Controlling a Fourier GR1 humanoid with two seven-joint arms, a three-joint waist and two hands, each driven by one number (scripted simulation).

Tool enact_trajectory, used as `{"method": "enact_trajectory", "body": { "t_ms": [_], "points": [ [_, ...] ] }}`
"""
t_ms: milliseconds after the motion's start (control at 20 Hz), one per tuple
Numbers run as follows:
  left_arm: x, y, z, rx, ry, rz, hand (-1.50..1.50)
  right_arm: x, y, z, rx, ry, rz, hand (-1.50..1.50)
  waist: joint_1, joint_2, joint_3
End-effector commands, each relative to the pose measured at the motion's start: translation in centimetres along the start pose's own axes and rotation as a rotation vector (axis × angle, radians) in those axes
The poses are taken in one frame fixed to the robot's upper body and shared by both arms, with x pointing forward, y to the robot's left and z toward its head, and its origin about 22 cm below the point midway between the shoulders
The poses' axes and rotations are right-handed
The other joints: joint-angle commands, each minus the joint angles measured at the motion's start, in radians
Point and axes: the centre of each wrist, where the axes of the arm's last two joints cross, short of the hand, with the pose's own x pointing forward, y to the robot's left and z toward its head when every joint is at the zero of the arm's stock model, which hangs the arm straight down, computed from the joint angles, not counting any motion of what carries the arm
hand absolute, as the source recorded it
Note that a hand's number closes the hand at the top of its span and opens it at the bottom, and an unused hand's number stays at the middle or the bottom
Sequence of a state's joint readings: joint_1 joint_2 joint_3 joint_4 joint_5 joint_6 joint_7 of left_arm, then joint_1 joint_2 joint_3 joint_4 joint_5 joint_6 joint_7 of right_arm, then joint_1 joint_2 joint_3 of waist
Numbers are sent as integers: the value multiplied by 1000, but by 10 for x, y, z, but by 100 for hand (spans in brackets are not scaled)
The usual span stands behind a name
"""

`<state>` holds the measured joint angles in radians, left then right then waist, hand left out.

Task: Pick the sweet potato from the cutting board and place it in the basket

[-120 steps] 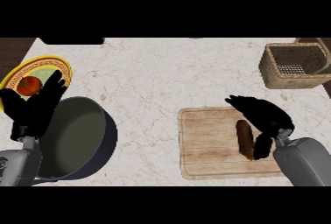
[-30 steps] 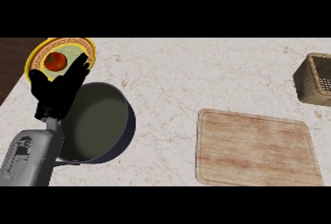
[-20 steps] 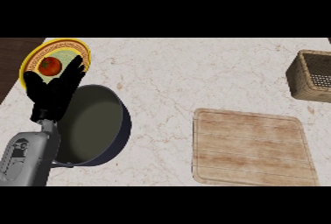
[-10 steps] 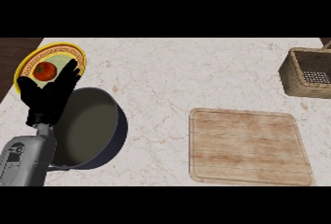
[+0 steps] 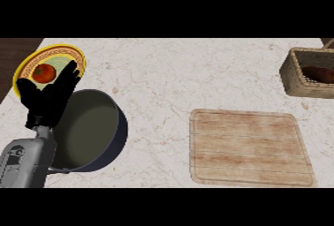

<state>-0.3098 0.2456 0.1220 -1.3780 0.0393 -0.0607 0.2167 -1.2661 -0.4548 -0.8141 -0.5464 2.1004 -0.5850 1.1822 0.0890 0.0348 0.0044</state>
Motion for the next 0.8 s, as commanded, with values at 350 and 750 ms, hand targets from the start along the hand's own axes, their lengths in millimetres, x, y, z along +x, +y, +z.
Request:
{"method": "enact_trajectory", "body": {
  "t_ms": [350, 750],
  "points": [
    [-7, -3, 1, 4, 44, 7, 0, 7, -31, -24, -187, 261, -376, -150, -20, -9, -4],
    [-27, 17, 19, 53, 85, 20, 0, -4, -52, -1, -243, 336, -507, -150, -72, -45, -6]
  ]
}}
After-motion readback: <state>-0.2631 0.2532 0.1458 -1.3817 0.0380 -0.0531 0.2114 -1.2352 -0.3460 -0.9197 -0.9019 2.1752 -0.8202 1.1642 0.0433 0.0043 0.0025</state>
